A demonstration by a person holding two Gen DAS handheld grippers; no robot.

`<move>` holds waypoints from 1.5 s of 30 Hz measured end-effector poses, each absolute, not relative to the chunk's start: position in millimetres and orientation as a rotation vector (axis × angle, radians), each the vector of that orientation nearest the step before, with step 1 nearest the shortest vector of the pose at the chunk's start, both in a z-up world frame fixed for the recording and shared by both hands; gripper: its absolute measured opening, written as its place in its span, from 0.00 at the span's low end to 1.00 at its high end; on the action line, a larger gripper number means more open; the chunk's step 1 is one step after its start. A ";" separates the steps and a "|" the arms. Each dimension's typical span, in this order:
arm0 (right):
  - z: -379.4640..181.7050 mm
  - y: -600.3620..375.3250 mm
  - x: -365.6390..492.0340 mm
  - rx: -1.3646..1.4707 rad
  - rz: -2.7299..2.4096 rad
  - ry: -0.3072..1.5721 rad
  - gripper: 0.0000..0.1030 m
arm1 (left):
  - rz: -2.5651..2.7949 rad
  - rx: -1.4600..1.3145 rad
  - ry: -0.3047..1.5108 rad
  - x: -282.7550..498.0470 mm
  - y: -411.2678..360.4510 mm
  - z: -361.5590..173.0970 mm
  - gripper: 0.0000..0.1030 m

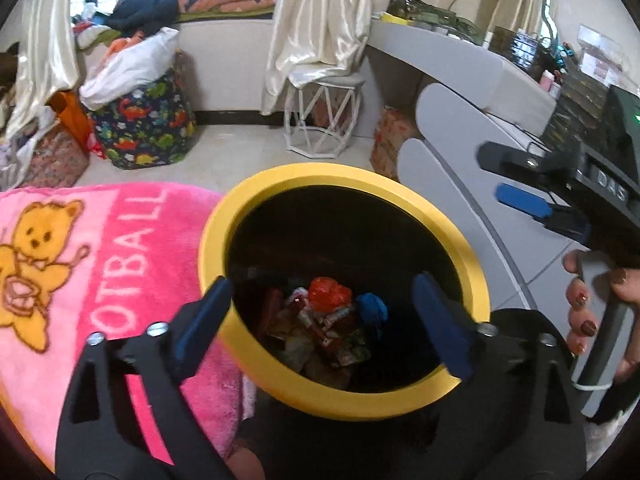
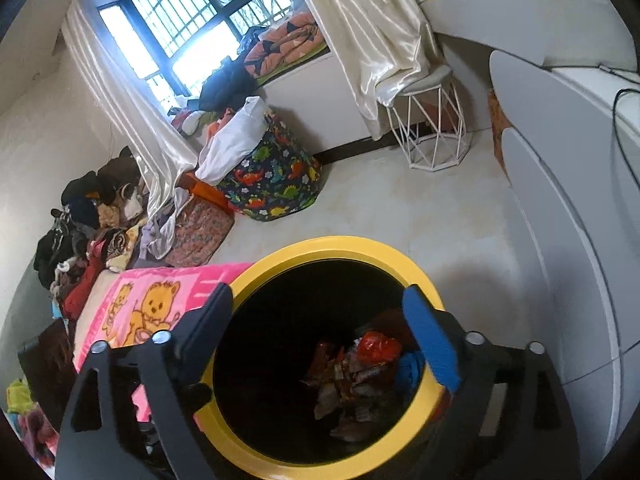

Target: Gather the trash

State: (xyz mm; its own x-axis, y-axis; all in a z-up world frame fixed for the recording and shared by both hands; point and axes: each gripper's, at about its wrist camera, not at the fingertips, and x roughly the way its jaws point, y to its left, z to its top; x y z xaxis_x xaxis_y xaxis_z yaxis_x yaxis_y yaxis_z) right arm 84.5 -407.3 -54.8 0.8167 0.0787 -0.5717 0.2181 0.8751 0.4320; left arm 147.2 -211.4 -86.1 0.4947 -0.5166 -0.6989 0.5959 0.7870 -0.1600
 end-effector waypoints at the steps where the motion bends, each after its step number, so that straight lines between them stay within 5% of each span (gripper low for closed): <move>1: -53.5 -406.0 80.2 0.502 -0.082 0.608 0.87 | -0.668 0.102 0.801 145.7 -209.1 -84.1 0.88; 6: -44.5 -392.3 59.6 0.454 -0.115 0.549 0.94 | -0.603 0.074 0.752 134.9 -193.2 -70.3 0.89; 25: -33.6 -294.6 -40.1 0.116 -0.177 0.144 0.94 | -0.340 0.043 0.475 45.4 -104.3 -34.6 0.89; 45: -40.0 -282.2 -43.8 0.082 -0.143 0.151 0.94 | -0.325 0.005 0.447 40.8 -90.4 -38.7 0.89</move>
State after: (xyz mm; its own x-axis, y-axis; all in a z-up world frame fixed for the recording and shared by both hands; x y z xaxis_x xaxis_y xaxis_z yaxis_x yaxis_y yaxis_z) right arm -43.8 -282.2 -40.0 0.9784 -0.1356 -0.1560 0.1480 0.9865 0.0707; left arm 40.8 -90.4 -38.7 0.8513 -0.3074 -0.4251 0.3097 0.9486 -0.0659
